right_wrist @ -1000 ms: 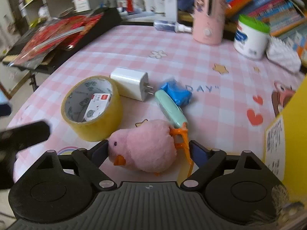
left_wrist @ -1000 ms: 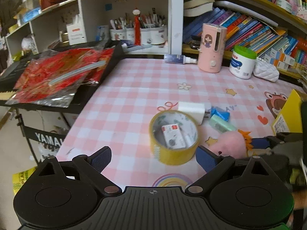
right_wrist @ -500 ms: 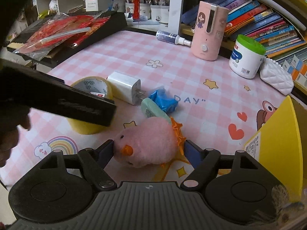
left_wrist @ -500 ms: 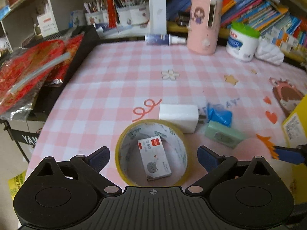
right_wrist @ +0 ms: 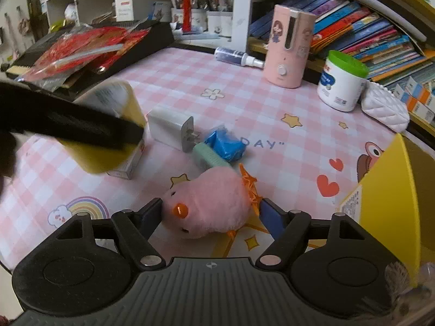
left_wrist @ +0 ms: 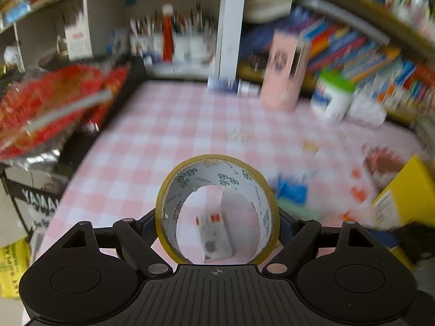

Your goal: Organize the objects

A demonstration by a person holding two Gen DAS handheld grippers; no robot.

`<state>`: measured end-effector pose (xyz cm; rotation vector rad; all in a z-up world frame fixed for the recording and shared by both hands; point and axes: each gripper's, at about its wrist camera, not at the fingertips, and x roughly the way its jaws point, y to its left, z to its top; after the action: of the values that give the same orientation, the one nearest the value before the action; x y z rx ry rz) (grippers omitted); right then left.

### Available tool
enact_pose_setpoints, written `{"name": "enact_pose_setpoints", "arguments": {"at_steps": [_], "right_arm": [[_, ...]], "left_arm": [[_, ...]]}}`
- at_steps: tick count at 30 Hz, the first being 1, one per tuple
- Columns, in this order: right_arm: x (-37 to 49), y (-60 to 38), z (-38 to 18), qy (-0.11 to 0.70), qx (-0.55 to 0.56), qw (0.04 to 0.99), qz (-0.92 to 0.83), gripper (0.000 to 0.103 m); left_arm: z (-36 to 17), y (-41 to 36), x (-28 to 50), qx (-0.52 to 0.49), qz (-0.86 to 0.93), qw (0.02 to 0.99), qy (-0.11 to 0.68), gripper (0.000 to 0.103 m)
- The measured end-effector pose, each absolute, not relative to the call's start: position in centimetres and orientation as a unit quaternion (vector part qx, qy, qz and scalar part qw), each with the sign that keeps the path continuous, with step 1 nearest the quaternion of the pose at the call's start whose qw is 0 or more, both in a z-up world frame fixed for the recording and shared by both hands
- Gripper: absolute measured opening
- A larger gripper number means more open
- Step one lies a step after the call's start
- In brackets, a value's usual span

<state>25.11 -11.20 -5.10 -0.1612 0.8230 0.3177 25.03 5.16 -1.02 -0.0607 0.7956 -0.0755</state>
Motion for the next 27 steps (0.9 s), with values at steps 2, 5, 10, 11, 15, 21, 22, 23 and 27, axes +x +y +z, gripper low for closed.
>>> {"name": "enact_pose_setpoints", "arguments": {"at_steps": [2, 5, 10, 11, 15, 21, 22, 23, 27], "right_arm": [[24.9, -11.4, -4.8, 0.397, -0.069, 0.904, 0.146, 0.073], [24.5, -11.5, -4.4, 0.395, -0.057, 0.907, 0.137, 0.071], [23.5, -11.3, -4.3, 0.402, -0.045, 0.905, 0.131, 0.069], [23.2, -11.3, -4.1, 0.400, -0.037, 0.906, 0.130, 0.068], [22.1, -11.3, -3.1, 0.379, -0.022, 0.917, 0.122, 0.067], [20.4, -11.0, -1.8, 0.356, -0.018, 0.927, 0.118, 0.067], [20.2, -10.9, -1.6, 0.354, -0.019, 0.928, 0.117, 0.067], [19.8, -10.9, -1.4, 0.351, -0.019, 0.929, 0.116, 0.067], [18.6, -10.9, -0.7, 0.342, -0.018, 0.933, 0.109, 0.067]], "left_arm": [[-0.2, 5.5, 24.1, -0.028, -0.042, 0.926, 0.373, 0.083], [-0.2, 6.2, 23.1, -0.035, -0.030, 0.924, 0.380, 0.083], [-0.3, 7.6, 20.5, -0.062, -0.024, 0.920, 0.386, 0.083], [-0.2, 7.8, 20.0, -0.063, -0.026, 0.921, 0.384, 0.083], [0.4, 8.4, 18.4, -0.065, -0.029, 0.926, 0.371, 0.083], [0.7, 9.4, 16.8, -0.077, -0.027, 0.928, 0.364, 0.083], [0.7, 9.4, 16.6, -0.077, -0.029, 0.928, 0.364, 0.083], [0.8, 9.5, 16.3, -0.077, -0.031, 0.928, 0.363, 0.083], [0.7, 9.6, 15.1, -0.078, -0.037, 0.927, 0.364, 0.083]]}}
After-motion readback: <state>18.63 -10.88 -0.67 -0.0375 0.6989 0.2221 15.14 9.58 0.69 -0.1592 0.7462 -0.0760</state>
